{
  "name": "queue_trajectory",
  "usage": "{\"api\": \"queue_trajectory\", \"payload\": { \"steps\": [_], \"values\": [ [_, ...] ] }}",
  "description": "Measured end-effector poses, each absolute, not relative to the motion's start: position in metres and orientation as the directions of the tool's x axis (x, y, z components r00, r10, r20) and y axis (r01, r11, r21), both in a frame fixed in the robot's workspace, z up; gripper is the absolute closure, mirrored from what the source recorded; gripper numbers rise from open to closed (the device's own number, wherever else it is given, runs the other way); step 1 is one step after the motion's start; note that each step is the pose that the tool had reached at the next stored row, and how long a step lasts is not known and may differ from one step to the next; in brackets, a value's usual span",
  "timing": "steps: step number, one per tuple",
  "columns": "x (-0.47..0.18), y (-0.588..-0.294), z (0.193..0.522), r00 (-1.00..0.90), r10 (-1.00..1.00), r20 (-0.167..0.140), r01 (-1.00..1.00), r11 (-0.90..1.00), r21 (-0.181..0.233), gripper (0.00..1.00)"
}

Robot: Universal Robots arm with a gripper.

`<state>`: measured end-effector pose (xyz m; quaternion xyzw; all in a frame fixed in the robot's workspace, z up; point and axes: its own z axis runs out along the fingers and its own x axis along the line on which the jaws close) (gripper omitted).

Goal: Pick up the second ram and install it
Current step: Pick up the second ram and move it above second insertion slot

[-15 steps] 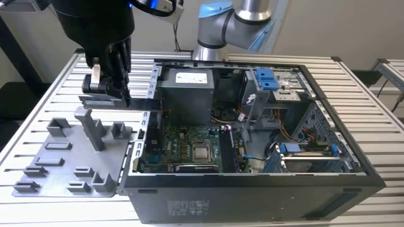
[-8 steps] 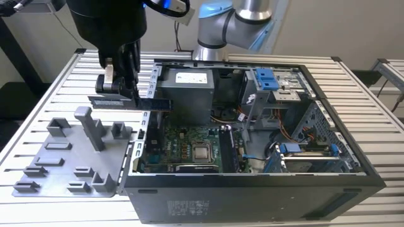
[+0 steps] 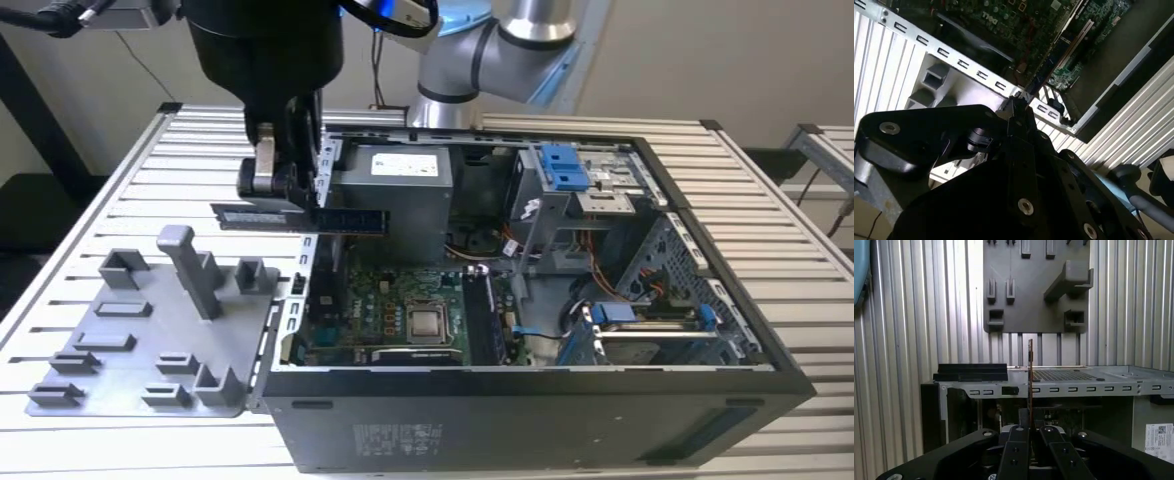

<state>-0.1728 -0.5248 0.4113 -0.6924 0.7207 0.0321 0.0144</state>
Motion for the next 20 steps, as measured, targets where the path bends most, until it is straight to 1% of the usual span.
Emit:
{"api": "queue_trajectory", "payload": {
  "steps": [20],
  "values": [
    [-0.128, -0.525, 0.411, -0.041, -0.997, -0.065, -0.999, 0.039, 0.026, 0.86]
  ]
}}
